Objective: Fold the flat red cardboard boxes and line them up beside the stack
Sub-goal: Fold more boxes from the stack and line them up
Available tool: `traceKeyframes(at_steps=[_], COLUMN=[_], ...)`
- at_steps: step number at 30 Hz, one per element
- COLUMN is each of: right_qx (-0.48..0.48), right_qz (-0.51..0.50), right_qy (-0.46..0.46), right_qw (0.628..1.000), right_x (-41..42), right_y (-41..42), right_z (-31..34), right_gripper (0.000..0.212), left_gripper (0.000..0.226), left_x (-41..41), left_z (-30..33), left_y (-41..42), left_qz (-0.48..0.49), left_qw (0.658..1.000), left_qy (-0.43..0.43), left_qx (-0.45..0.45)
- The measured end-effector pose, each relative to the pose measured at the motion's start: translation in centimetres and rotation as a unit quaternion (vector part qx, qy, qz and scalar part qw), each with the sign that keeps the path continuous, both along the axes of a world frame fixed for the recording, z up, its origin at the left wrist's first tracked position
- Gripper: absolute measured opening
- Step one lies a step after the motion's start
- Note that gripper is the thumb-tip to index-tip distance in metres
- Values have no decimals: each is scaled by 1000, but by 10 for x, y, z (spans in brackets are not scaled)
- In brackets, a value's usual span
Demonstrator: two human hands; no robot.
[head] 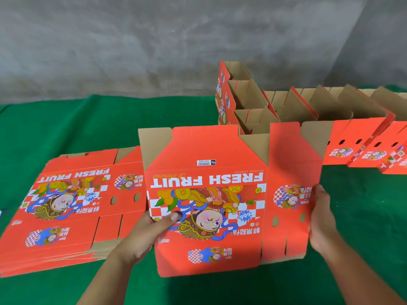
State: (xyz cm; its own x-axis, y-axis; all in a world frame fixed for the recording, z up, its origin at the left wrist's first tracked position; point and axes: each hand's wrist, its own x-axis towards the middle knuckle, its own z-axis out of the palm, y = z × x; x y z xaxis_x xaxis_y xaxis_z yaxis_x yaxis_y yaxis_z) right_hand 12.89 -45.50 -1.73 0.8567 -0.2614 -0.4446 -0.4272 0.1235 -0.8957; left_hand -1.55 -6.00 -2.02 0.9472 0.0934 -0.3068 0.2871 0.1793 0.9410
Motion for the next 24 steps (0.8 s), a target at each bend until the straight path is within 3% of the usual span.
traceKeyframes(at_steps=[6,10,12,16,24], right_qx=[-22,-1,52,48,14], right_qz=[119,57,20,-56,-54], right_qy=[-70,-75,-51,2,13], right_qw=[990,996,997,997,998], right_x=[-7,-4,-3,0,4], right_y=[6,16,22,25,18], right_z=[5,11,12,11,10], right_gripper=[74,91,84,72,77], left_gripper=[74,92,95,67,74], left_x=[-2,3,9,19,24], left_z=[9,8,6,-5,-23], left_y=[5,11,12,8,4], left_qz=[56,93,132,180,229], left_qw=[998,992,983,979,969], left_qy=[-31,-35,-29,9,58], left_qx=[26,-77,-122,-96,-70])
